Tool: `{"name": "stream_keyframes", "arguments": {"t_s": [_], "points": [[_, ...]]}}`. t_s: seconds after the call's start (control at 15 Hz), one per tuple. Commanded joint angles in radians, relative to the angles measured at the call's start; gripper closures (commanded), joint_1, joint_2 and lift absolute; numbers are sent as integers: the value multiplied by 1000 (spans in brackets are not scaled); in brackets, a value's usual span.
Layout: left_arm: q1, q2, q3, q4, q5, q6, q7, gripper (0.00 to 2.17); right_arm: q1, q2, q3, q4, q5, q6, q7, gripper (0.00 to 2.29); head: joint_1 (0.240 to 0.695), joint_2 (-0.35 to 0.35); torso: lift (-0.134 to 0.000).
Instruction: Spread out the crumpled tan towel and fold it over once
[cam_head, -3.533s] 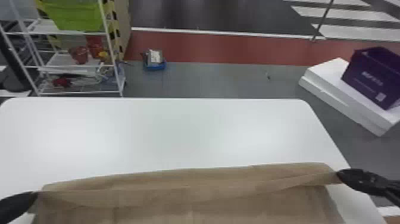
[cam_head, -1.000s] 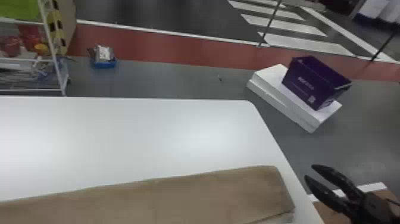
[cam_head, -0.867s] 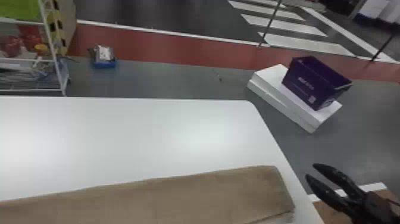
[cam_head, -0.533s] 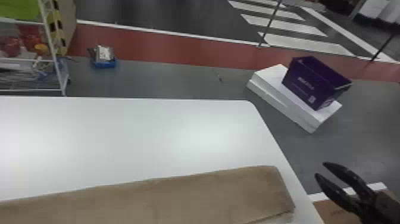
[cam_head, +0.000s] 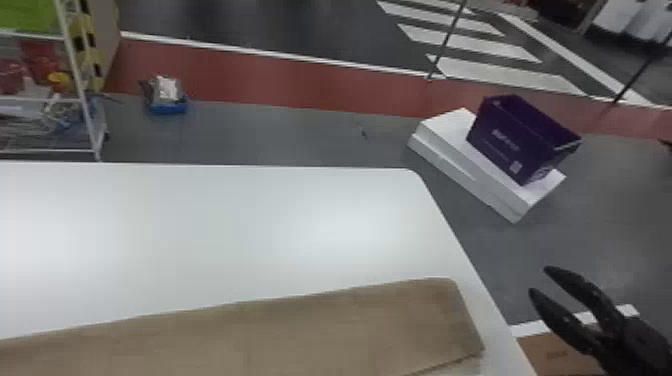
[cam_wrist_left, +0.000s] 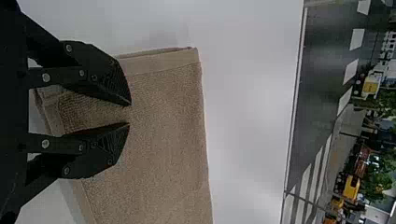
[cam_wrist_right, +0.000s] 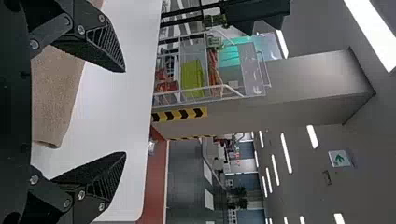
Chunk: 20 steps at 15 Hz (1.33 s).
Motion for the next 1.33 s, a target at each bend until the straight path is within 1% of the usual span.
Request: {"name": "stream_keyframes", "arguments": {"t_s": [0.0, 0.27, 0.47, 0.53, 0.6, 0.67, 0.73, 0.8, 0.87, 0.93, 1.13, 1.2, 1.27], "points": [[-1, 1, 10, 5, -10, -33, 10, 822, 2, -2, -14, 4, -19, 3, 5, 296, 695, -334, -124], [-47, 1, 47, 28, -13, -45, 17, 822, 6, -2, -20, 4, -22, 3, 5, 296, 695, -320, -124], [-55, 1, 73, 30, -2, -48, 16, 819, 6, -2, -20, 1, -30, 16, 5, 292, 695, -284, -124], [-52, -3, 102, 18, 45, -52, 2, 799, 6, 1, -21, -7, -41, 25, 5, 289, 695, -276, -124], [-38, -11, 137, -2, 121, -52, -13, 664, 6, 3, -23, -15, -42, 37, 5, 215, 695, -262, -124], [-18, -19, 166, -36, 194, -55, -18, 333, 6, 9, -21, -25, -42, 40, 5, 124, 695, -258, -124], [-11, -35, 182, -68, 231, -58, -18, 137, 6, 19, -15, -39, -41, 43, 5, 76, 695, -255, -124], [-11, -35, 192, -93, 248, -58, -18, 107, 6, 33, -8, -58, -41, 46, 5, 73, 695, -251, -124], [-11, -35, 194, -119, 265, -55, -9, 107, 6, 58, 0, -82, -35, 46, -20, 73, 695, -246, -124], [-9, -35, 191, -139, 266, -58, 1, 103, 6, 73, 14, -97, -33, 46, -38, 73, 695, -237, -124], [-9, -35, 145, -176, 246, -55, 77, 90, 5, 124, 29, -124, -31, 46, -101, 107, 695, -204, -124], [-9, -35, 120, -179, 226, -55, 106, 90, 5, 139, 38, -133, -22, 40, -123, 107, 695, -202, -124], [-9, -35, 85, -179, 193, -55, 137, 97, 3, 150, 51, -139, -21, 43, -138, 107, 695, -202, -124]]}}
